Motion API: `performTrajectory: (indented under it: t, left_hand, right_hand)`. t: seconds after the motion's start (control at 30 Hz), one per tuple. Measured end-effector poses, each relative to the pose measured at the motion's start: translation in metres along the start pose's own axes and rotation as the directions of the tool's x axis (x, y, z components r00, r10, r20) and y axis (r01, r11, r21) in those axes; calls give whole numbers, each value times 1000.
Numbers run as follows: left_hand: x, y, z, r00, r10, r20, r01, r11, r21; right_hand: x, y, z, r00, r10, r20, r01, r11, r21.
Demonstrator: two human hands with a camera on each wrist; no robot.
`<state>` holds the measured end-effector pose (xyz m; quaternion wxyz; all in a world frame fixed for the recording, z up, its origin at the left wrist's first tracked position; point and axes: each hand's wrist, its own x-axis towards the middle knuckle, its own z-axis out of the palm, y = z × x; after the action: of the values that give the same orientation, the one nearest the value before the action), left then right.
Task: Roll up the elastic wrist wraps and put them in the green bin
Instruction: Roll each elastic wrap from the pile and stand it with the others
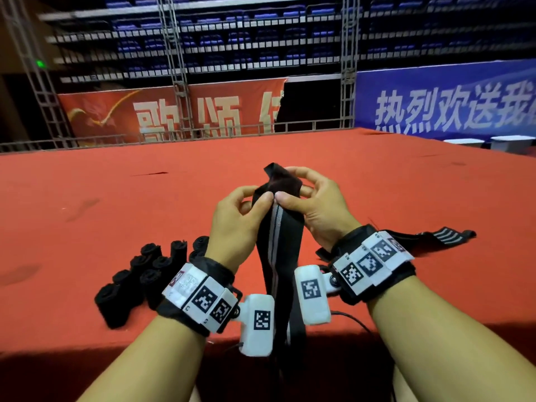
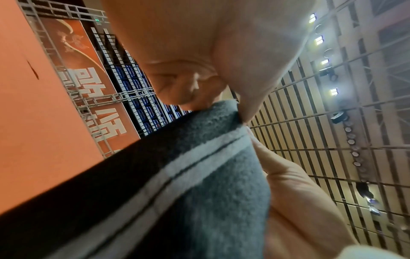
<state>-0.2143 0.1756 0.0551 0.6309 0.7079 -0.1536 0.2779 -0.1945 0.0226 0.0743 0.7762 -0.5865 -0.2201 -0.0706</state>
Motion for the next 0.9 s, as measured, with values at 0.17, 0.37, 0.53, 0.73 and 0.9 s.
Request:
performTrajectory:
  t: [0.17, 0.37, 0.53, 0.73, 0.9]
  left_hand:
    - [-1, 2, -6, 998, 27, 64, -33, 994, 100]
    - [4, -7, -1, 999, 17, 41, -18, 999, 29]
    - [10, -37, 6, 990, -106, 87, 106, 994, 9]
    - [25, -95, 13, 972, -229, 52, 227, 973, 40]
    - [44, -148, 25, 950, -305, 60, 301, 951, 63]
  right_hand:
    - [-3, -7, -1, 999, -29, -34, 25, 993, -116]
    - [5, -3, -9, 994, 96, -44, -102, 977, -185]
    - [18, 32, -22, 996, 45, -80, -69, 941, -331]
    - [35, 88, -41, 981, 193, -30, -190, 900, -392]
    - [58, 137, -63, 967, 227, -118, -255, 841, -478]
